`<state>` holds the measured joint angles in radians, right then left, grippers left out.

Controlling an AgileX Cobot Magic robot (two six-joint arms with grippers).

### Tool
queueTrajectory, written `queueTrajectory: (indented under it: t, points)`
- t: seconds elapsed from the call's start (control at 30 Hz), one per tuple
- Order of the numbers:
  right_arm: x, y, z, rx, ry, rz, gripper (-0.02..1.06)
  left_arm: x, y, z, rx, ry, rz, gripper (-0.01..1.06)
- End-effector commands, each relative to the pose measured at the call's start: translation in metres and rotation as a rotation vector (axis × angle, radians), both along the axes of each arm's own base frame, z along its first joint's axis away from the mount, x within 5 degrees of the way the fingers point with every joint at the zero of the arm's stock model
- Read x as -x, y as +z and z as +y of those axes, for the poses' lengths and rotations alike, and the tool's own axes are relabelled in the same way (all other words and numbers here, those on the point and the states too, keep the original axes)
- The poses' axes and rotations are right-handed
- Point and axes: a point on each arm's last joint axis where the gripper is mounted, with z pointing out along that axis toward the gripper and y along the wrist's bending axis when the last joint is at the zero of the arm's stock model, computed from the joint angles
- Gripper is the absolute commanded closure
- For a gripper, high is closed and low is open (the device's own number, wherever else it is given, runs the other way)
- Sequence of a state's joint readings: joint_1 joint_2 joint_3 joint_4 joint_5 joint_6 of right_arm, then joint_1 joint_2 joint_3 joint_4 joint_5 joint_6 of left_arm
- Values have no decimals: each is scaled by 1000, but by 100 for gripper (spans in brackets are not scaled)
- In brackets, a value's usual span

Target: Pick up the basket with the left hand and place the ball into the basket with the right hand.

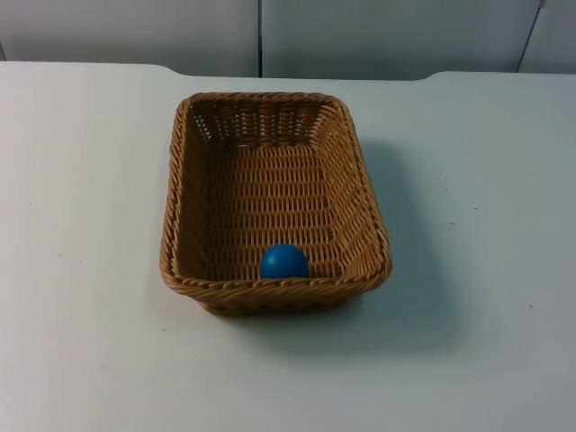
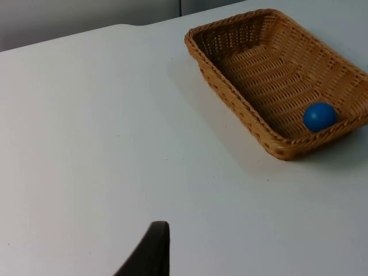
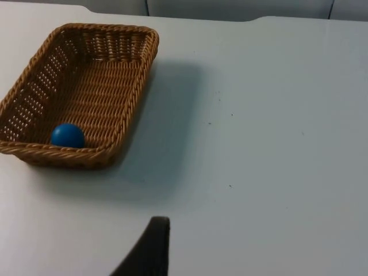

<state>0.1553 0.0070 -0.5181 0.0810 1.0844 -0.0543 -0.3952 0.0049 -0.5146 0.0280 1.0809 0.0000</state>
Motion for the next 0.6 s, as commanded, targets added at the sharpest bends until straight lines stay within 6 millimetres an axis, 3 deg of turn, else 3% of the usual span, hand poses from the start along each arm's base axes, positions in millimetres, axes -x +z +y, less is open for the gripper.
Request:
queueTrajectory:
  t: [0.0, 0.57]
  points:
    - [0, -1, 0, -7, 5, -6, 0, 0, -1, 0, 6, -3, -1, 0]
    - [0, -1, 0, -7, 5, -6, 0, 0, -1, 0, 6, -3, -1, 0]
